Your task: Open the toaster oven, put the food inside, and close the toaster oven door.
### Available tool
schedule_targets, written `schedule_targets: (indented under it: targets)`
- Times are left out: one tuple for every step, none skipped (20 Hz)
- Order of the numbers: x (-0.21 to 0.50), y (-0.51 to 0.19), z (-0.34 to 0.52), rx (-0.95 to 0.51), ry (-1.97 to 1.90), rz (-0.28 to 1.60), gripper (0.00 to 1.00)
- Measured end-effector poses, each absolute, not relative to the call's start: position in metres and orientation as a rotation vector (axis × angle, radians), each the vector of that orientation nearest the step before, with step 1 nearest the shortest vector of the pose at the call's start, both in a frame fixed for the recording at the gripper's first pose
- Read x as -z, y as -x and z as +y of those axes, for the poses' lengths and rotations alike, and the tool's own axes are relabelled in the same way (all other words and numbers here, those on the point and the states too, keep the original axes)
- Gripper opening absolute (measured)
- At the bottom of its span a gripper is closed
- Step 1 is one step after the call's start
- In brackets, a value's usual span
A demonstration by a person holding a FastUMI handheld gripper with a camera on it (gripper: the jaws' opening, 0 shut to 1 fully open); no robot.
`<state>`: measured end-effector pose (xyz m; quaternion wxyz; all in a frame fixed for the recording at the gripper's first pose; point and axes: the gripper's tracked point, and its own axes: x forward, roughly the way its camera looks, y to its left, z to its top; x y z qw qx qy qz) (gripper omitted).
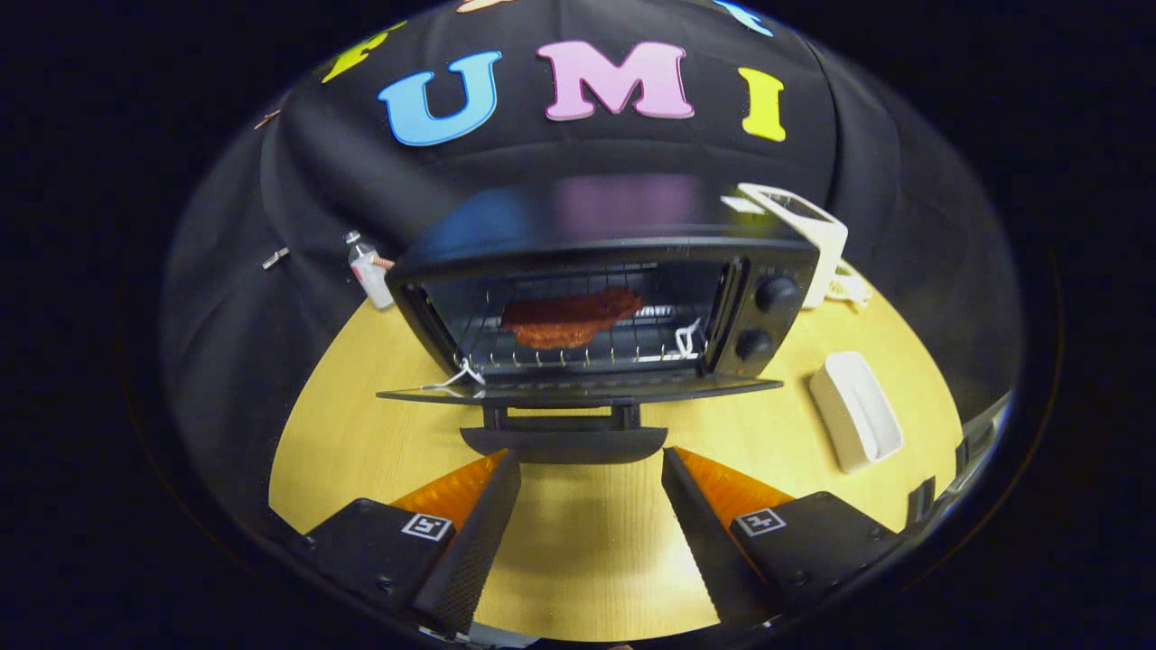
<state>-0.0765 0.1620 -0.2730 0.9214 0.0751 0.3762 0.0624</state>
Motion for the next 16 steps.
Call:
schedule_targets:
  targets:
    - [0.266, 0.071, 0.161, -0.13, -0.145, 0.752, 0.98]
    - [0.261, 0.066, 0.16, -0.13, -0.141, 0.732, 0.99]
    - [0.257, 0.06, 0.161, -0.131, -0.143, 0.719, 0.99]
    - [0.255, 0.055, 0.163, -0.132, -0.148, 0.713, 0.99]
    - [0.253, 0.052, 0.162, -0.131, -0.148, 0.706, 0.99]
    - [0.251, 0.049, 0.162, -0.132, -0.144, 0.702, 0.99]
    - [0.251, 0.048, 0.161, -0.13, -0.138, 0.697, 0.99]
    - [0.253, 0.045, 0.16, -0.125, -0.132, 0.694, 0.99]
    - [0.254, 0.042, 0.16, -0.121, -0.131, 0.693, 0.99]
    - [0.246, 0.027, 0.157, -0.118, -0.132, 0.689, 0.99]
    - [0.245, 0.019, 0.154, -0.115, -0.132, 0.682, 0.99]
    - [0.242, 0.016, 0.152, -0.114, -0.133, 0.673, 0.99]
    - [0.24, 0.015, 0.151, -0.114, -0.133, 0.665, 0.99]
    - [0.238, 0.016, 0.15, -0.117, -0.135, 0.658, 0.99]
    - [0.235, 0.017, 0.148, -0.118, -0.133, 0.652, 0.99]
    - [0.231, 0.018, 0.146, -0.12, -0.13, 0.645, 0.99]
